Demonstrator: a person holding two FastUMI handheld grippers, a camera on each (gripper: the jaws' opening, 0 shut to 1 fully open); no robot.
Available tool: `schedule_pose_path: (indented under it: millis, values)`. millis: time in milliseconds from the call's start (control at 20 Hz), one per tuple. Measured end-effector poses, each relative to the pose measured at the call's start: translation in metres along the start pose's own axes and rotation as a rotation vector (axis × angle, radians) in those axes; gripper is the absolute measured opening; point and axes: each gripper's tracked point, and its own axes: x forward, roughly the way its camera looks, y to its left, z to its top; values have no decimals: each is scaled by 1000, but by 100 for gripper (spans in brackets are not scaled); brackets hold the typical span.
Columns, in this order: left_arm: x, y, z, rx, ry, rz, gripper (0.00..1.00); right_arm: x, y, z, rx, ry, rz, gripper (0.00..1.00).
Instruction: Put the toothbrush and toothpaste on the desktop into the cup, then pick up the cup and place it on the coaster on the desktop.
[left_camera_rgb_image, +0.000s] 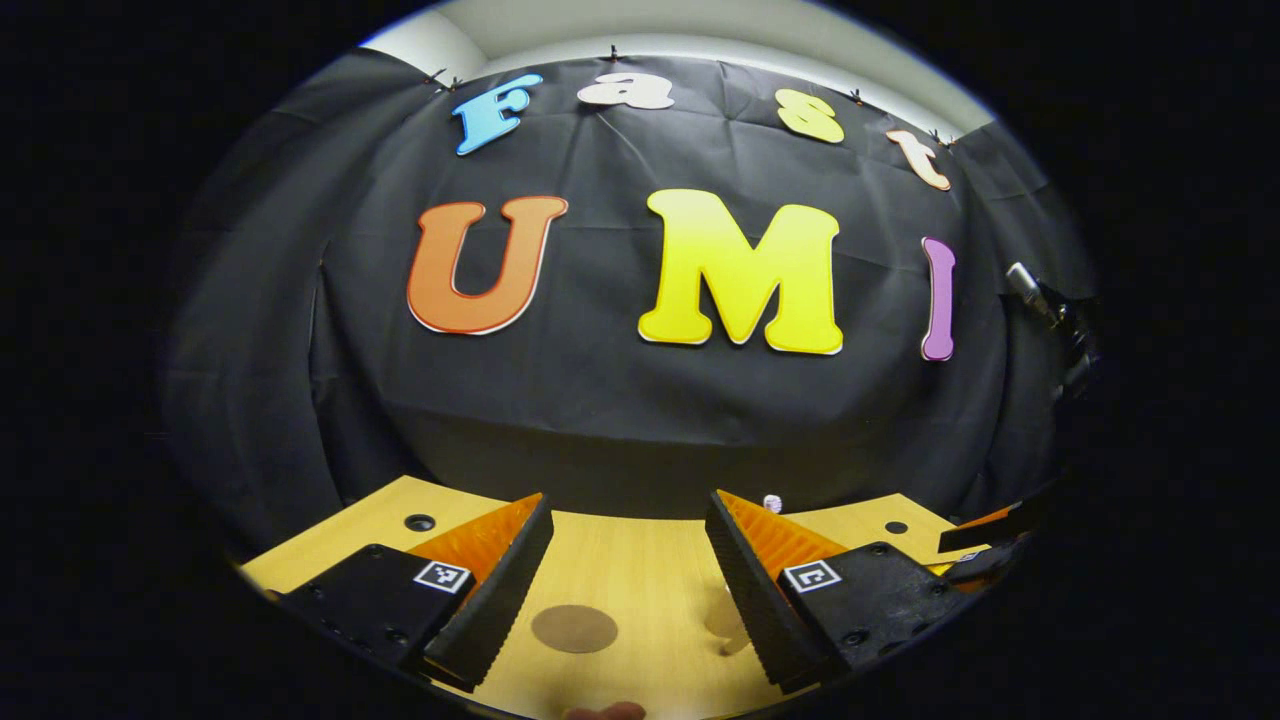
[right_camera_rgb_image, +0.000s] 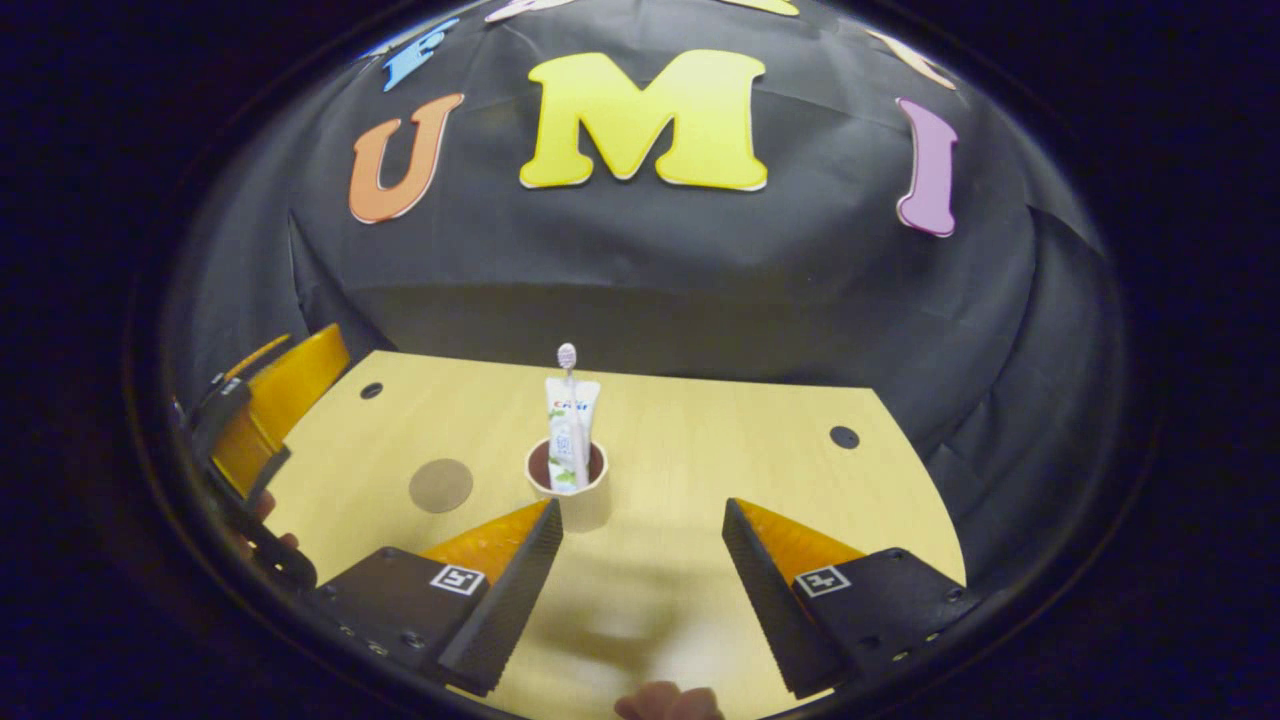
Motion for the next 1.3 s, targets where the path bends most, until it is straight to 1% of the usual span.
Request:
schedule_pose_path:
  millis: [150, 300, 500, 650, 750, 950, 1000, 1050, 1300]
  values:
    - [-26, 26, 11, -22, 14, 17, 98, 9, 26, 4, 5, 67, 8, 96]
    - [-50, 53, 21, -14, 11, 43, 98, 28, 44, 3, 10, 143, 4, 96]
    - [-74, 90, 23, 2, 19, 91, 98, 51, 67, -12, 69, 294, 16, 96]
    - [-88, 115, 16, -14, 42, 130, 98, 71, 82, -21, 127, 403, 16, 96]
    - [-94, 128, 11, -22, 54, 144, 98, 89, 82, -31, 133, 474, 5, 96]
    - [-97, 148, 10, -15, 55, 173, 98, 116, 87, -56, 247, 644, -17, 95]
    - [-98, 152, 10, -15, 56, 181, 98, 120, 85, -56, 261, 664, -32, 93]
    - [-97, 152, 9, -18, 59, 185, 98, 124, 83, -56, 262, 678, -44, 95]
    - [-89, 158, 3, -26, 84, 194, 98, 140, 83, -62, 235, 732, -60, 94]
